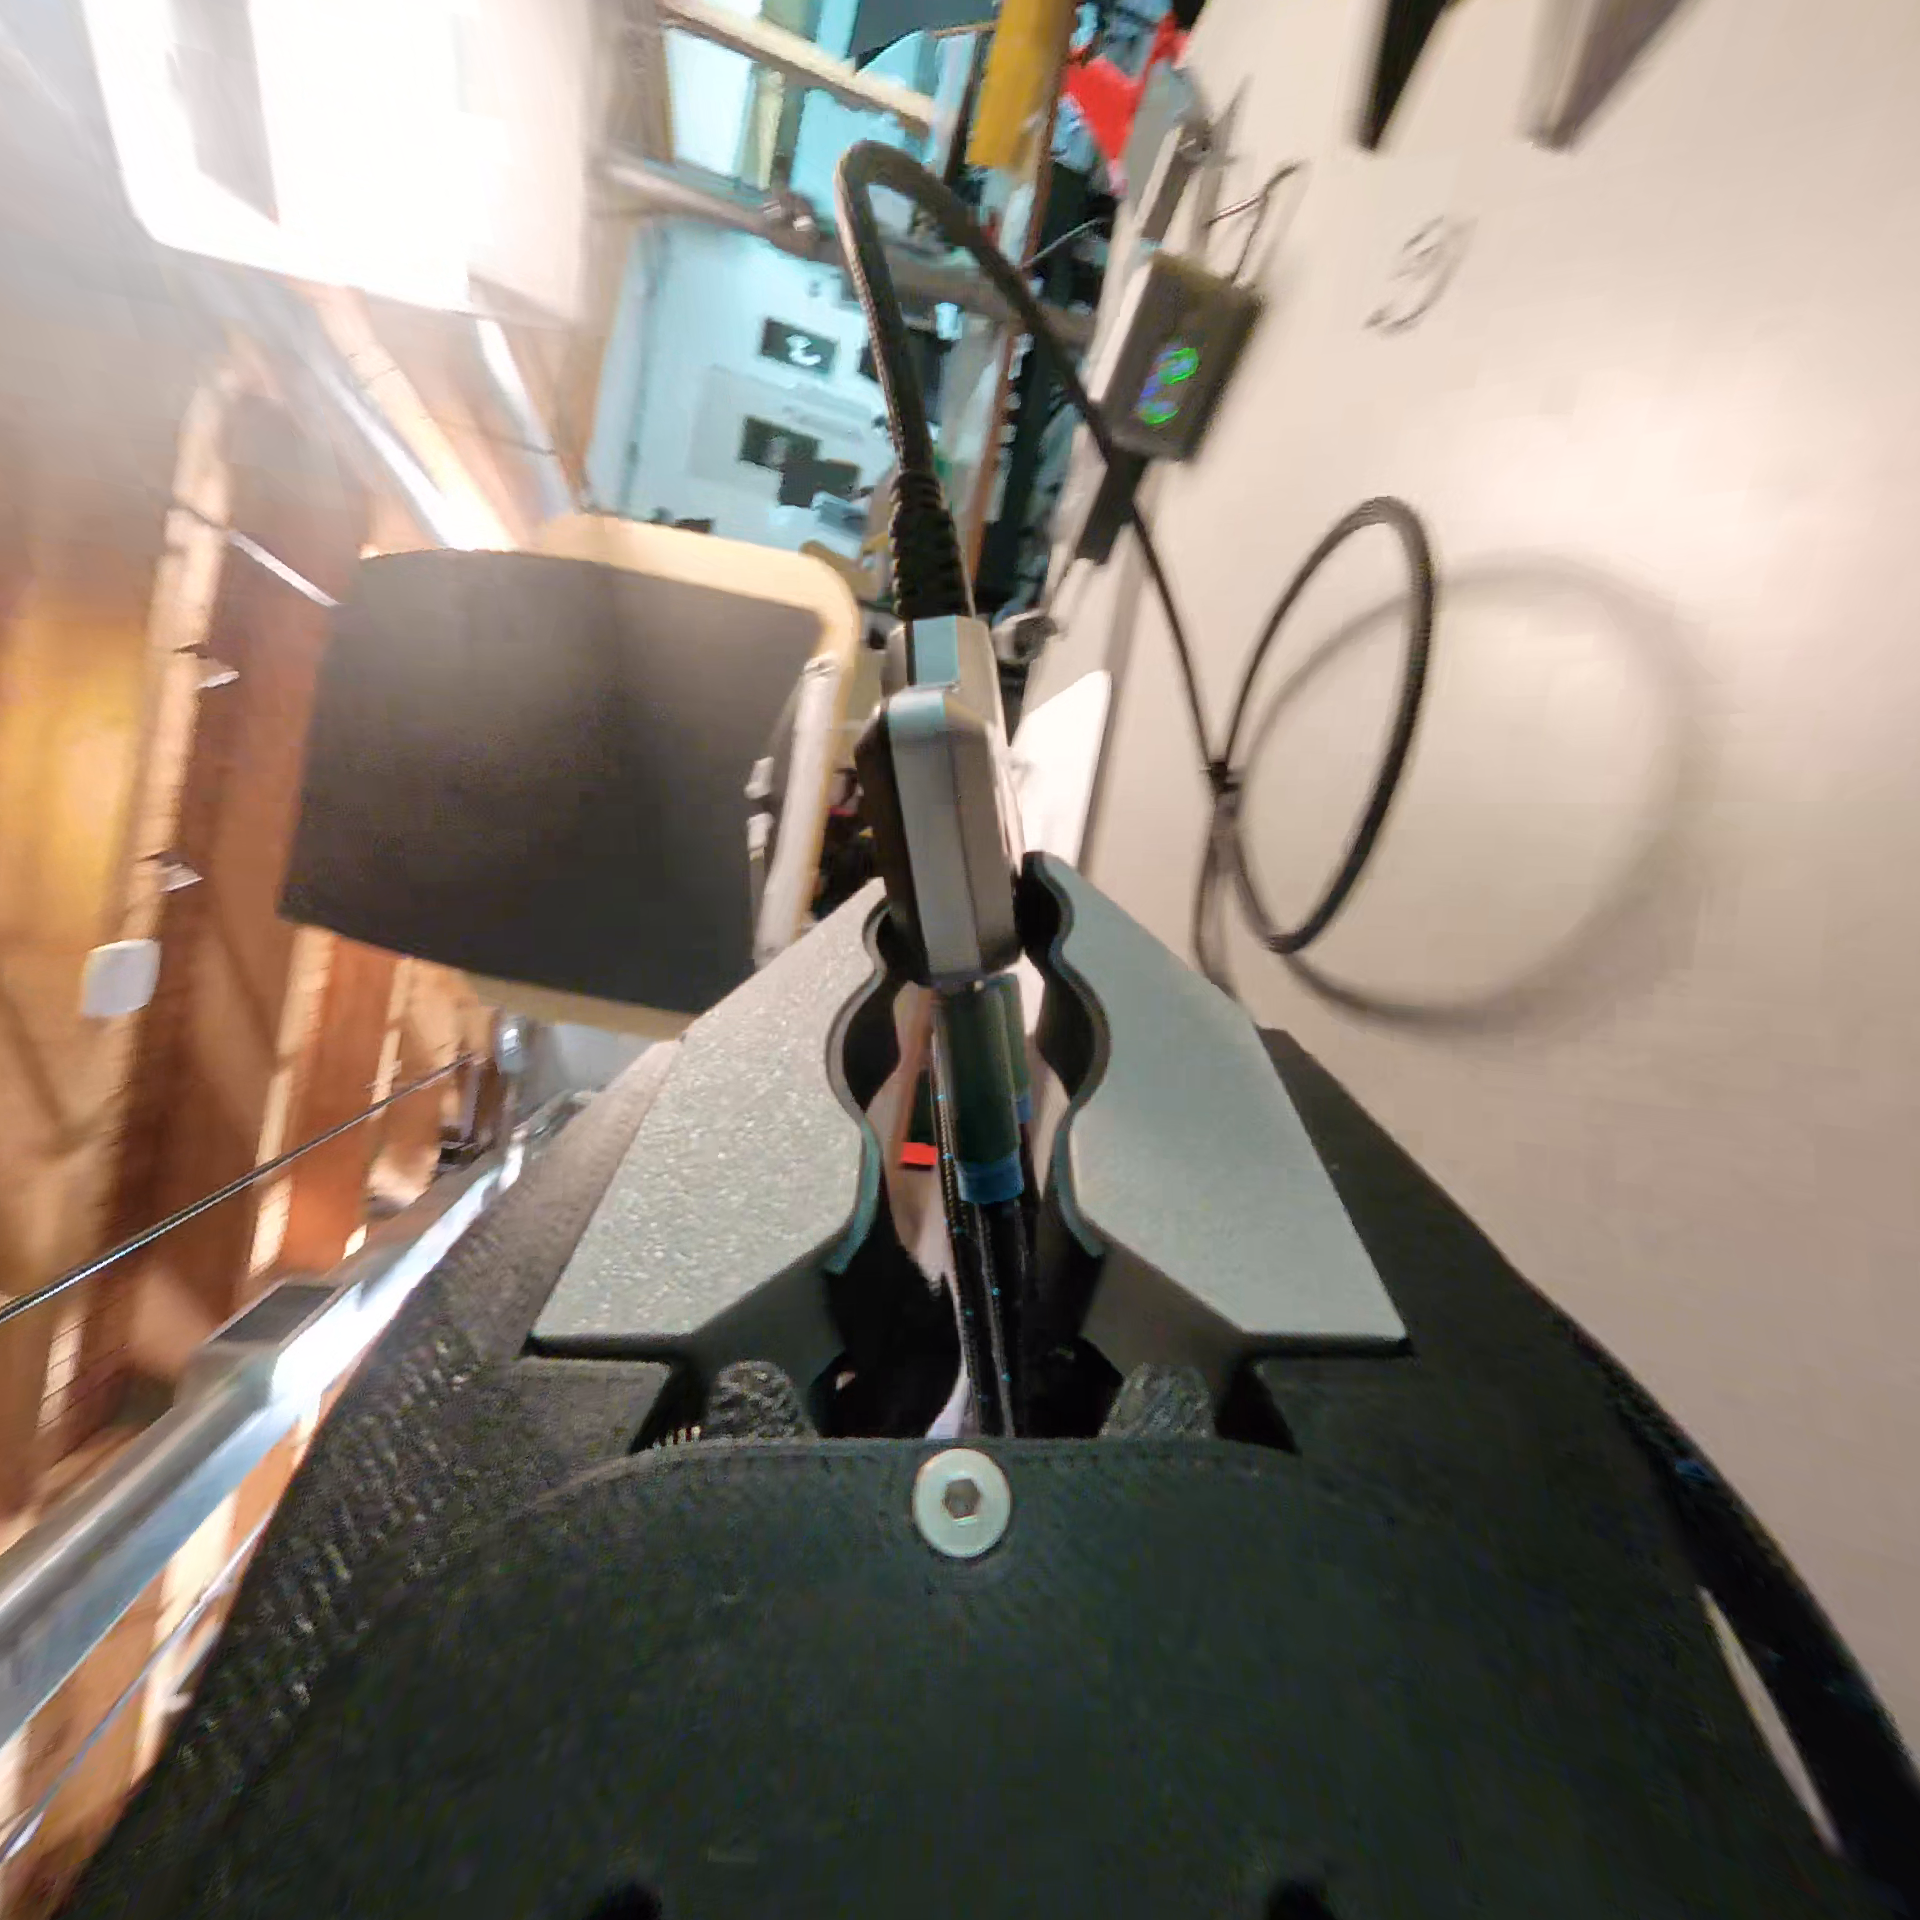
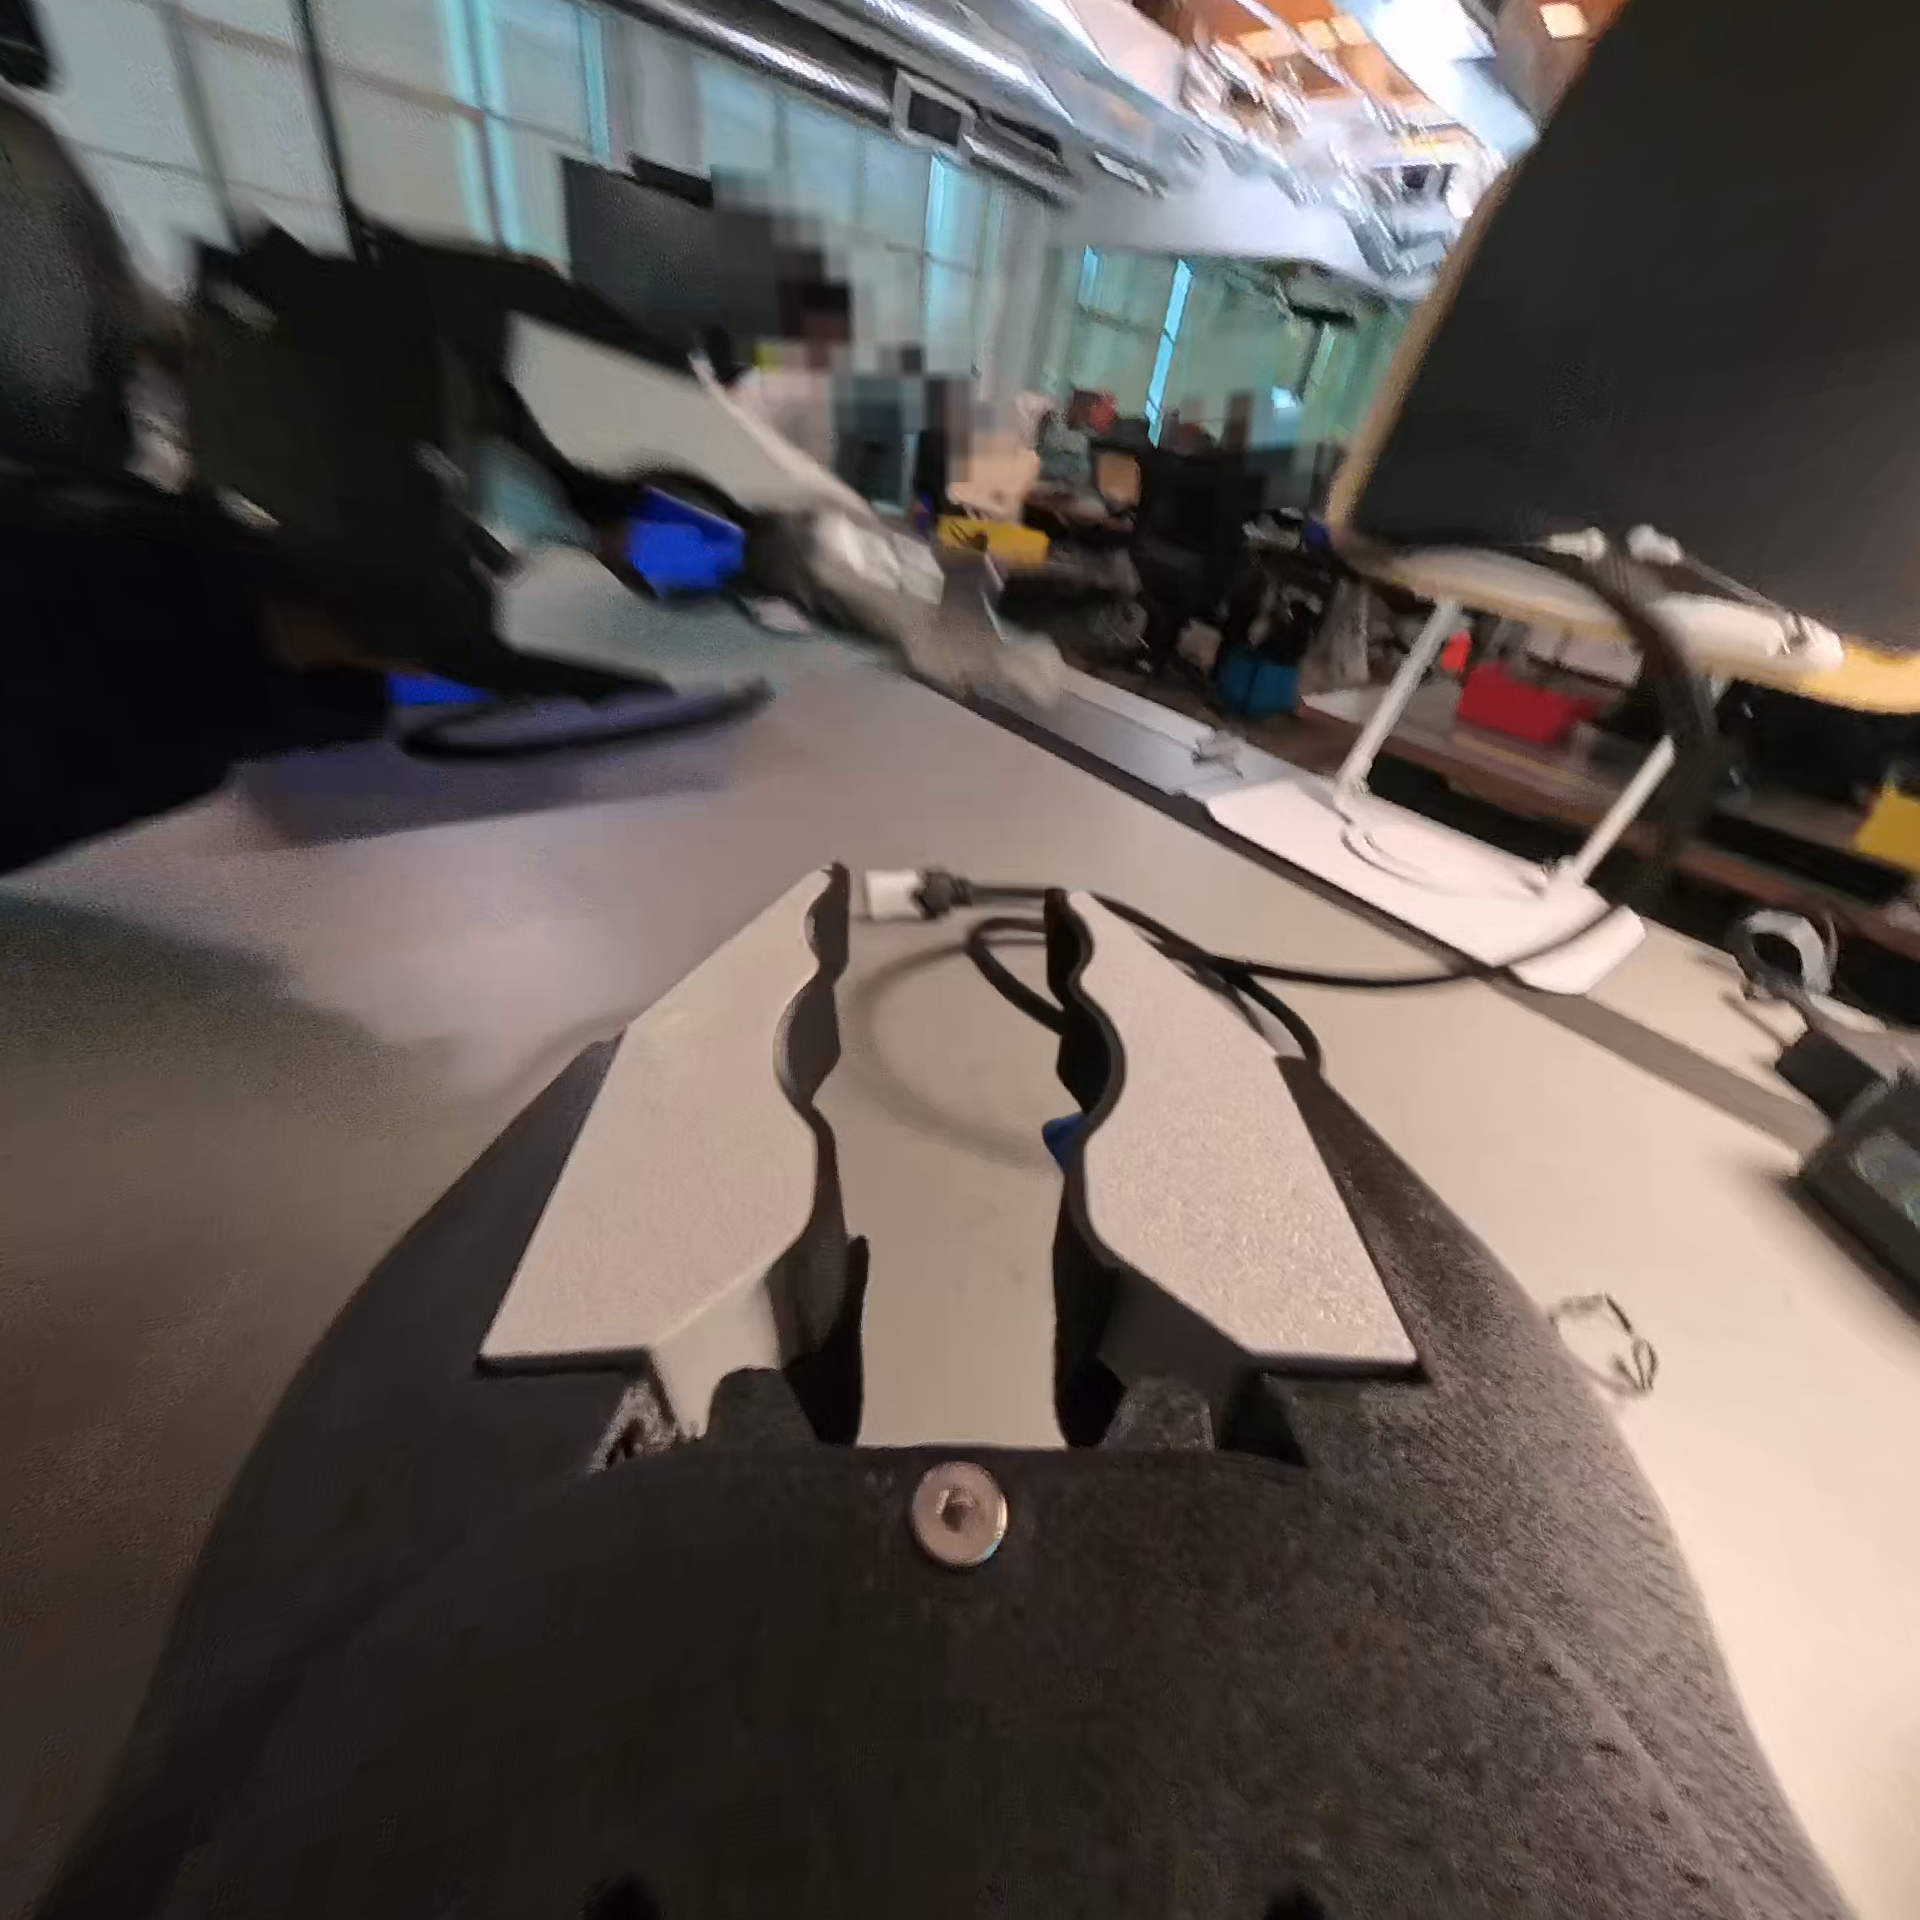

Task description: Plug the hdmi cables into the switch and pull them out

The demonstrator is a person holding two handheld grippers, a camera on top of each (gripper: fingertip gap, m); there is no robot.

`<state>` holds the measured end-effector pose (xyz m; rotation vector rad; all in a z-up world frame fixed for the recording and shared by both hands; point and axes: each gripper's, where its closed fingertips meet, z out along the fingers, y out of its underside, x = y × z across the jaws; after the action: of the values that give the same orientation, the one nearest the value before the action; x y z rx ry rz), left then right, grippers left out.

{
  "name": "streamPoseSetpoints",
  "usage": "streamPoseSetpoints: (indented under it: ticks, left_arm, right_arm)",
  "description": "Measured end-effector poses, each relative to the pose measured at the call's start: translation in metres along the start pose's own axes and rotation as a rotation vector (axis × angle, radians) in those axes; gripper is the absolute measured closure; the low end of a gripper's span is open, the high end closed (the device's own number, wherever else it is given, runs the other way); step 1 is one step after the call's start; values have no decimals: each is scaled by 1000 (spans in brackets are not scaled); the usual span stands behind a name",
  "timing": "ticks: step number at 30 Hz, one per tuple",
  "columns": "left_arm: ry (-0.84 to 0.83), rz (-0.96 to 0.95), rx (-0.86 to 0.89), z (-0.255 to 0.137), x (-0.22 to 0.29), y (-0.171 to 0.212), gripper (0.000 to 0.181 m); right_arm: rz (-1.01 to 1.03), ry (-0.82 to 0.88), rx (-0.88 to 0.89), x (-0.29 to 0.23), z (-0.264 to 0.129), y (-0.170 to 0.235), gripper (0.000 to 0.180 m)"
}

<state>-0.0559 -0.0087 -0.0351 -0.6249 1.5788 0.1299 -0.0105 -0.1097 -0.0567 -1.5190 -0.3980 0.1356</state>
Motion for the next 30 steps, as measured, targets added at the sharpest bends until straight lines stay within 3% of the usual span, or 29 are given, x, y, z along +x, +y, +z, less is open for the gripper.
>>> streamPoseSetpoints:
  ticks: [5,11,14,17,19,22,26,30]
  left_arm:
    - [117,31,74,25,59,-13,160]
    - [170,218,138,34,106,-14,160]
    - [160,269,171,30,114,-19,160]
    - [161,270,197,26,117,-27,160]
    - [161,244,188,25,117,-29,159]
    - [160,181,160,23,116,-28,159]
    - [187,89,137,20,115,-26,157]
    - [267,-97,126,20,114,-23,138]
  right_arm:
    - [-51,-9,30,-5,-9,-6,143]
    - [-214,-2,-185,8,2,15,134]
    - [-255,-131,-365,3,12,33,119]
    - [-164,-291,-545,-9,20,55,100]
    - [-199,-318,-632,-9,23,70,91]
    - [-312,-242,-649,1,32,85,98]
    - [-418,-131,-573,12,38,96,134]
    - [-547,-84,-508,14,39,99,144]
